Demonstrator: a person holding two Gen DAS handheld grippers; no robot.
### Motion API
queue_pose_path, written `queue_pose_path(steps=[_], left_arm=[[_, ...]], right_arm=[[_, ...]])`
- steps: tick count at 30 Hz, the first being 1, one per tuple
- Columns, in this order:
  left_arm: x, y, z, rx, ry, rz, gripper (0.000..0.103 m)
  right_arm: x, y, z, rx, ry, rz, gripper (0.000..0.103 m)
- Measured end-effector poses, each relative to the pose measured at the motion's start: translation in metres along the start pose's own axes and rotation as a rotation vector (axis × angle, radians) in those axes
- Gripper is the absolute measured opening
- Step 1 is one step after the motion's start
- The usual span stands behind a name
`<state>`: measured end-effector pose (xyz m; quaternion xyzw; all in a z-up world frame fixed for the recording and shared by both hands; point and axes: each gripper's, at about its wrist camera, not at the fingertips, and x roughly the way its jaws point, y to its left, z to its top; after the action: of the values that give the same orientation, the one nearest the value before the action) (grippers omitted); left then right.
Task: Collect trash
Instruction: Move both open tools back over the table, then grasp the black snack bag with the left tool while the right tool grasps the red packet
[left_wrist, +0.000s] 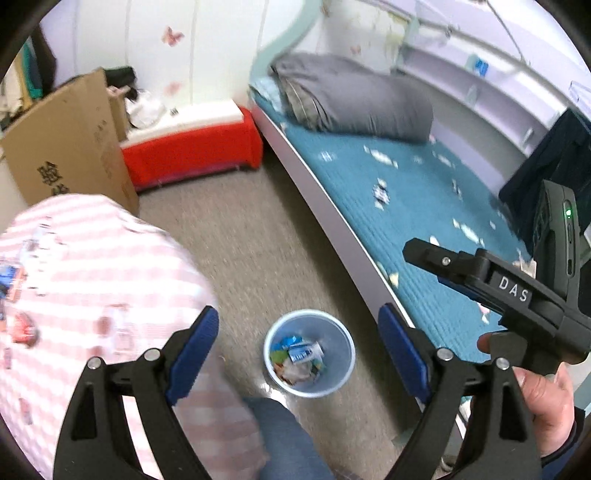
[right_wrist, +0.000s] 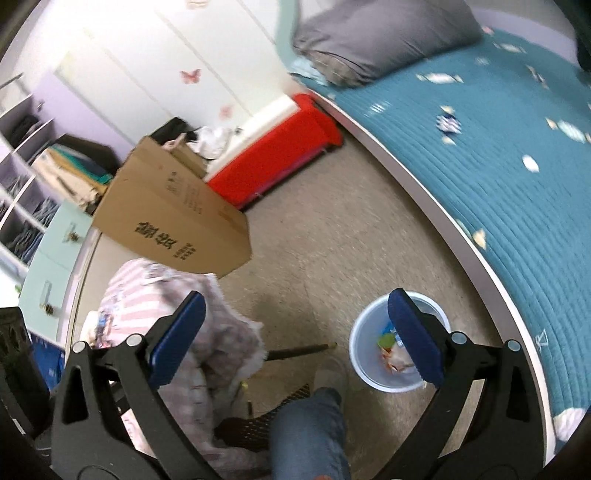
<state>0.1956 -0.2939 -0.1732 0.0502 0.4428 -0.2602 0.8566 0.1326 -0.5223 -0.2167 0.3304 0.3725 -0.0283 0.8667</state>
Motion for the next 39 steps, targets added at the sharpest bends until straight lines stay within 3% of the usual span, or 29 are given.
queue_pose_path(steps=[5, 12, 22, 28, 32, 34, 36, 37, 38, 39], left_arm=[[-0.047, 0.036, -0.004, -0.045, -0.1, 0.036, 0.086], [-0.095, 0.106, -0.027, -0.128, -0.183, 0.127, 0.086], [-0.133, 0.218, -0.075, -0.317, -0.199, 0.24, 0.086], [-0.145, 0.26, -0.106, -0.399, -0.202, 0.295, 0.086], [-0.147, 0.287, -0.116, -0.423, -0.195, 0.353, 0.086], [-0.143, 0.298, -0.117, -0.422, -0.184, 0.381, 0.086], [-0.134, 0.306, -0.114, -0.415, -0.166, 0.406, 0.086], [-0.127, 0.309, -0.11, -0.397, -0.148, 0.422, 0.086], [-0.118, 0.312, -0.107, -0.371, -0.13, 0.444, 0.086], [-0.113, 0.312, -0.104, -0.348, -0.121, 0.464, 0.086]], right_arm=[[-0.005, 0.061, -0.003, -0.119, -0.002, 0.048, 0.097], [0.014, 0.145, -0.023, -0.289, 0.047, 0.113, 0.097], [0.069, 0.262, -0.08, -0.565, 0.156, 0.194, 0.097], [0.105, 0.313, -0.118, -0.74, 0.217, 0.195, 0.096], [0.132, 0.334, -0.136, -0.81, 0.261, 0.182, 0.081], [0.144, 0.343, -0.144, -0.846, 0.272, 0.168, 0.067], [0.155, 0.348, -0.152, -0.88, 0.299, 0.154, 0.042], [0.158, 0.348, -0.154, -0.887, 0.304, 0.147, 0.04], [0.156, 0.347, -0.153, -0.883, 0.294, 0.153, 0.031], [0.155, 0.345, -0.152, -0.861, 0.303, 0.173, 0.03]])
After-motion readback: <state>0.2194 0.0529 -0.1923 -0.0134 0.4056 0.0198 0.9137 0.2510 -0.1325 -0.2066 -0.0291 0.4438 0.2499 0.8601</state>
